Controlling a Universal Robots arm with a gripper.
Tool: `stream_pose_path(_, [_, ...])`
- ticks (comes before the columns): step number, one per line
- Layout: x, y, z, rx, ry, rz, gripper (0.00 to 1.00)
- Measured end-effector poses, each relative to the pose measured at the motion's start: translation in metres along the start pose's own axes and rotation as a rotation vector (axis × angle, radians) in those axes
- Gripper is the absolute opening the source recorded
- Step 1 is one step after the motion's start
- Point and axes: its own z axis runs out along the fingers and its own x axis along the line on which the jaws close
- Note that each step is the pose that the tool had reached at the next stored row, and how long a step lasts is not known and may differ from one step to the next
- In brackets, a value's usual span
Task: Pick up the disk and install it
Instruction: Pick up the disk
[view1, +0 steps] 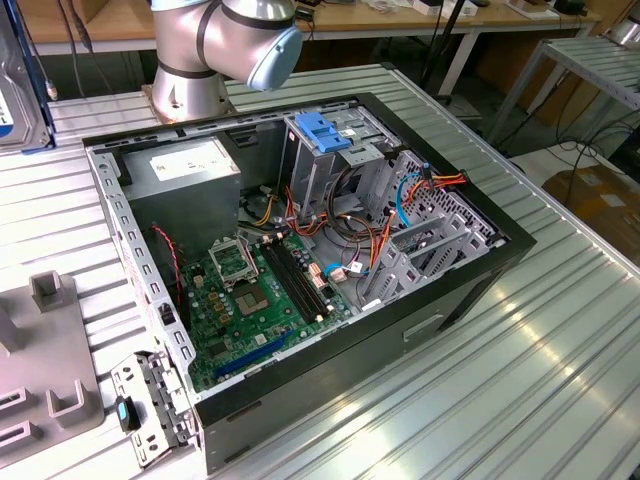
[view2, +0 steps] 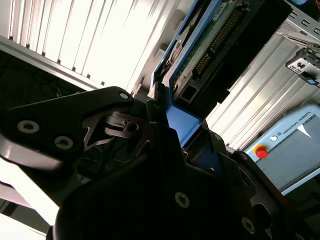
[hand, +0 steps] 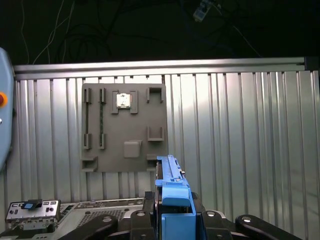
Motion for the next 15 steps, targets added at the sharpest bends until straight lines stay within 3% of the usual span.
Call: stream_pose_path(15, [-0.0003, -0.0063, -0.0001, 0.0000, 0.0001, 0.000, 0.37])
